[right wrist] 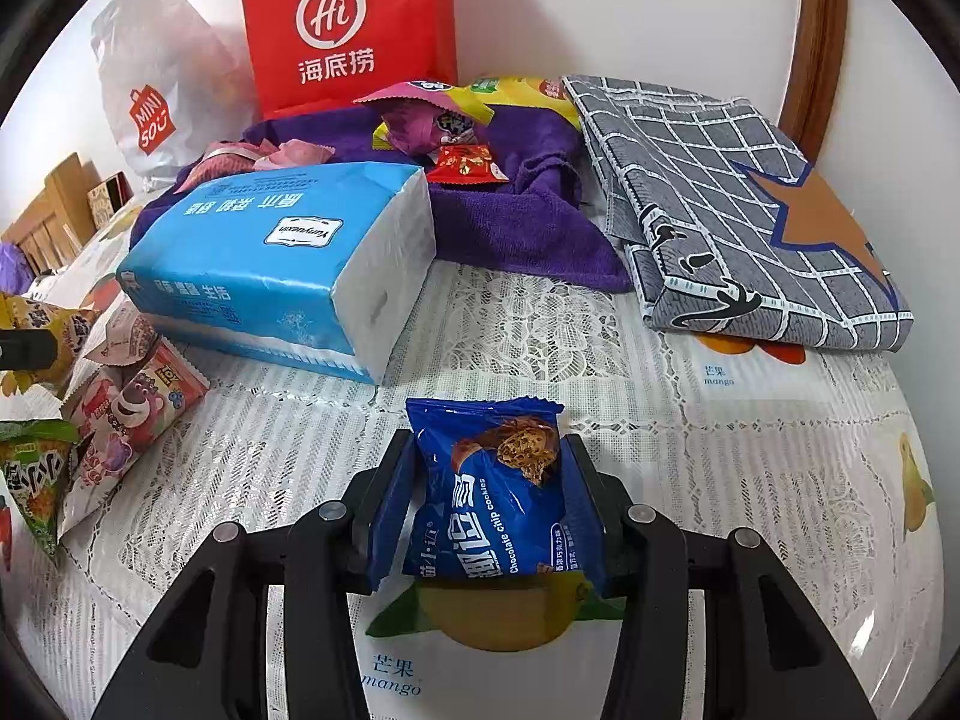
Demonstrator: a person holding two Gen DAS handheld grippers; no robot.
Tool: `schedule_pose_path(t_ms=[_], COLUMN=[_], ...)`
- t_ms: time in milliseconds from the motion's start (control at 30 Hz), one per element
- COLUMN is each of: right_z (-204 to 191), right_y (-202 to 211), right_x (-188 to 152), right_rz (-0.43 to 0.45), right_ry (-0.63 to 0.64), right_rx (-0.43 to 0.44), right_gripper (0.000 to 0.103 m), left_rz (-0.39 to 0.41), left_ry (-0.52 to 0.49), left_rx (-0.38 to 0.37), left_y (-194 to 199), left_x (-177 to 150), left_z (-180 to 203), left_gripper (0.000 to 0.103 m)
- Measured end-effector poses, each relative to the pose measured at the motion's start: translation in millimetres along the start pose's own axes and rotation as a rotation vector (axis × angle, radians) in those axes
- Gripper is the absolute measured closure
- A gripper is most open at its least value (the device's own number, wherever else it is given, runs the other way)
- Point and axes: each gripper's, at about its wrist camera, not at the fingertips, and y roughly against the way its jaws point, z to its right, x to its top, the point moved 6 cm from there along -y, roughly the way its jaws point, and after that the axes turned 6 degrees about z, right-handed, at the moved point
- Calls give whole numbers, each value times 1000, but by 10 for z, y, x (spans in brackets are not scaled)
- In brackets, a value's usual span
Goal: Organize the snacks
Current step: 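Grasp the yellow snack bag with the left tool while the right tool holds the blue packet, then carry the yellow bag and blue packet over the purple towel with both tools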
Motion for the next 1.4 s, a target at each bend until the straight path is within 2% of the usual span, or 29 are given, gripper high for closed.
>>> schedule_pose_path(t_ms=[467,900,1400], right_z=[-110,-281,-391], right_y=[333,759,813], right_x=[115,539,1082], right_rz=[31,134,179], right_ry=[-57,-72,-61], right_rx=[10,34,44], right_gripper=[58,58,58], left_rz=[78,85,114], left_ry=[6,-30,-73], left_rx=[-45,-76,-73], left_y=[260,262,341], left_x=[115,296,626], left_z=[-13,255,447], left_gripper=[46,46,46])
